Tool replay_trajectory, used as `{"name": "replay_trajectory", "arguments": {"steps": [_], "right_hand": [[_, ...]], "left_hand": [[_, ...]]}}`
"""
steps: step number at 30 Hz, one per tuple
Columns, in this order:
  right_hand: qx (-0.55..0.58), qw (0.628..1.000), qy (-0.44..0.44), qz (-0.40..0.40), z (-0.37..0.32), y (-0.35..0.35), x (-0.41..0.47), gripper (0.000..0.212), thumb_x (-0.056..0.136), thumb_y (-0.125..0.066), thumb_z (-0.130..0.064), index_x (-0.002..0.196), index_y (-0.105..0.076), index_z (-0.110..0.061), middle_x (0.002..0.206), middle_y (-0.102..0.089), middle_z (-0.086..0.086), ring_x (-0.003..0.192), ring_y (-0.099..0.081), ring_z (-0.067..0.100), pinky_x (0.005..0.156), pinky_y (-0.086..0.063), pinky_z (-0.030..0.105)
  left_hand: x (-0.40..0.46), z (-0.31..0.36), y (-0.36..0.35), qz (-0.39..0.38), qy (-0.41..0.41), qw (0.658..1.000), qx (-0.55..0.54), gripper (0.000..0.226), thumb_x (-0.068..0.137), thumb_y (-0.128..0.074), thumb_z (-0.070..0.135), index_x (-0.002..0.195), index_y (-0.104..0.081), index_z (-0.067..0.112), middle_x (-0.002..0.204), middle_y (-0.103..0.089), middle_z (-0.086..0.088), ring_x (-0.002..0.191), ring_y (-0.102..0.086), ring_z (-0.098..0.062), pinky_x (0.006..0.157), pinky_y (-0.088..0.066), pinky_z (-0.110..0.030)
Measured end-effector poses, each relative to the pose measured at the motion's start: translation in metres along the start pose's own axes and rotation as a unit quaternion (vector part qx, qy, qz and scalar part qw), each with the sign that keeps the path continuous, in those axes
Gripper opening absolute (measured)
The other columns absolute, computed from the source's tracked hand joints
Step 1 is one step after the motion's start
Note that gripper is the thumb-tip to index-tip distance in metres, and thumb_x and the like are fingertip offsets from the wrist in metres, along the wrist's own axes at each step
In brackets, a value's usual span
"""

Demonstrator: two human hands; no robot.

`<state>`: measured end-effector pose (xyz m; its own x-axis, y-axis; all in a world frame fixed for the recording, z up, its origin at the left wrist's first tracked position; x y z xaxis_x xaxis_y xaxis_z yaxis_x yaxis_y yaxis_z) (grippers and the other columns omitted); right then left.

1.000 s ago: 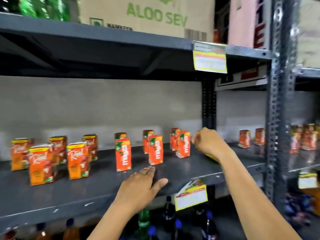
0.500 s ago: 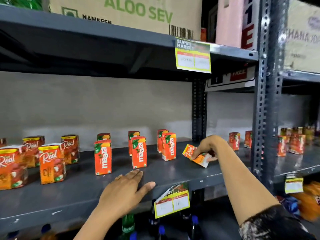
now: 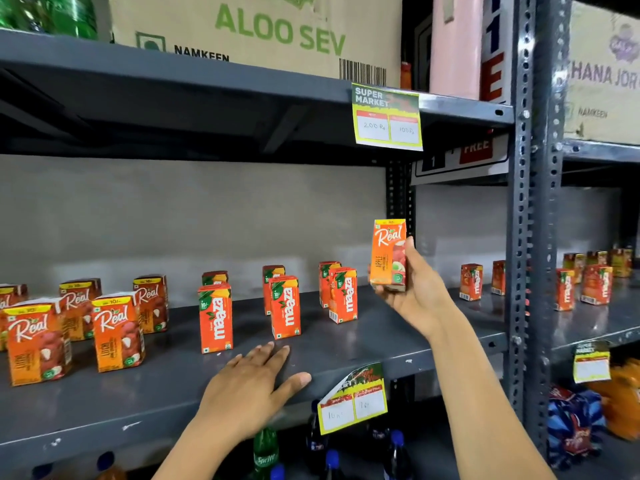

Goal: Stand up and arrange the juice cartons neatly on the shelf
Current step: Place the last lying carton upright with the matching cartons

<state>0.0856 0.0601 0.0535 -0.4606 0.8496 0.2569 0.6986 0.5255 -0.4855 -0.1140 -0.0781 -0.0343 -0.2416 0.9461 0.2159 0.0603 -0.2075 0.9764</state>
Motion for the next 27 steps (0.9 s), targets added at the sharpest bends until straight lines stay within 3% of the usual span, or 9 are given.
{"name": "replay_trajectory", "arguments": {"steps": [4, 8, 12, 15, 20, 22, 24, 27], "right_hand": [[0.036, 0.996, 0.012, -0.075, 0.005, -0.029, -0.026, 0.057, 0.091, -0.038, -0.056, 0.114, -0.061, -0.009, 0.090, -0.067, 0.016, 0.073, -0.062, 0.022, 0.046, -0.049, 0.023], [0.036, 0.991, 0.010, -0.130, 0.010, -0.052, -0.050, 0.063, 0.089, -0.039, -0.059, 0.115, -0.062, -0.006, 0.088, -0.069, 0.017, 0.073, -0.064, 0.022, 0.046, -0.049, 0.023], [0.015, 0.986, 0.010, -0.168, 0.017, -0.068, -0.074, 0.067, 0.084, -0.042, -0.061, 0.119, -0.062, -0.008, 0.091, -0.069, 0.016, 0.077, -0.063, 0.023, 0.045, -0.049, 0.023], [0.006, 0.983, 0.014, -0.181, 0.022, -0.077, -0.088, 0.064, 0.085, -0.039, -0.061, 0.117, -0.064, -0.011, 0.091, -0.069, 0.016, 0.073, -0.065, 0.021, 0.045, -0.049, 0.024], [-0.007, 0.984, 0.018, -0.180, 0.025, -0.087, -0.094, 0.057, 0.088, -0.035, -0.059, 0.085, -0.078, -0.022, 0.084, -0.071, 0.012, 0.069, -0.067, 0.018, 0.046, -0.050, 0.023], [-0.014, 0.984, 0.023, -0.178, 0.025, -0.089, -0.093, 0.056, 0.086, -0.037, -0.060, 0.082, -0.079, -0.023, 0.084, -0.071, 0.012, 0.069, -0.067, 0.018, 0.047, -0.050, 0.023], [-0.025, 0.984, 0.028, -0.175, 0.025, -0.091, -0.092, 0.051, 0.083, -0.042, -0.057, 0.088, -0.077, -0.020, 0.084, -0.072, 0.011, 0.069, -0.067, 0.018, 0.047, -0.050, 0.023], [-0.054, 0.984, 0.037, -0.167, 0.026, -0.098, -0.088, 0.050, 0.079, -0.051, -0.053, 0.111, -0.063, -0.016, 0.086, -0.072, 0.010, 0.066, -0.068, 0.016, 0.048, -0.051, 0.024]], "left_hand": [[0.001, 0.000, -0.002, 0.014, -0.003, 1.000, 0.001, 0.114, 0.051, 0.018, 0.081, 0.151, -0.009, 0.035, 0.161, -0.009, 0.009, 0.147, -0.011, -0.011, 0.117, -0.015, -0.033], [0.002, -0.005, -0.005, 0.023, -0.007, 1.000, 0.002, 0.134, 0.036, 0.035, 0.085, 0.151, -0.012, 0.034, 0.160, -0.012, 0.008, 0.147, -0.012, -0.011, 0.117, -0.014, -0.032], [0.000, -0.002, -0.004, 0.027, -0.011, 1.000, -0.002, 0.113, 0.053, 0.018, 0.080, 0.151, -0.011, 0.033, 0.161, -0.011, 0.008, 0.147, -0.011, -0.011, 0.117, -0.012, -0.033], [0.000, -0.002, -0.003, 0.016, -0.010, 1.000, -0.009, 0.112, 0.053, 0.015, 0.081, 0.151, -0.010, 0.033, 0.161, -0.010, 0.008, 0.147, -0.011, -0.012, 0.118, -0.012, -0.035], [0.002, -0.003, -0.005, 0.017, -0.008, 1.000, -0.017, 0.113, 0.053, 0.014, 0.081, 0.151, -0.011, 0.031, 0.161, -0.011, 0.006, 0.147, -0.011, -0.013, 0.118, -0.013, -0.035], [0.002, -0.004, -0.006, 0.022, -0.010, 1.000, -0.015, 0.116, 0.051, 0.017, 0.082, 0.151, -0.012, 0.032, 0.161, -0.011, 0.006, 0.147, -0.011, -0.013, 0.118, -0.013, -0.035], [0.001, -0.004, -0.006, 0.023, -0.013, 1.000, -0.013, 0.114, 0.053, 0.017, 0.082, 0.151, -0.012, 0.031, 0.161, -0.011, 0.007, 0.147, -0.011, -0.012, 0.118, -0.013, -0.034], [-0.004, -0.007, -0.003, 0.016, -0.018, 1.000, -0.007, 0.086, 0.079, -0.002, 0.076, 0.152, -0.011, 0.030, 0.161, -0.009, 0.008, 0.147, -0.010, -0.010, 0.118, -0.011, -0.033]]}}
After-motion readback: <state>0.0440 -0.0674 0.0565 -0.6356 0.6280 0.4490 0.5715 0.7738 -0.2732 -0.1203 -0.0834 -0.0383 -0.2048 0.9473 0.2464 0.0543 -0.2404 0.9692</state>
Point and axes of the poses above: each hand's wrist, its own x-axis towards the middle knuckle, its own y-axis out of the back of the hand, z = x × y, the point moved 1 cm from there along x, towards the middle knuckle
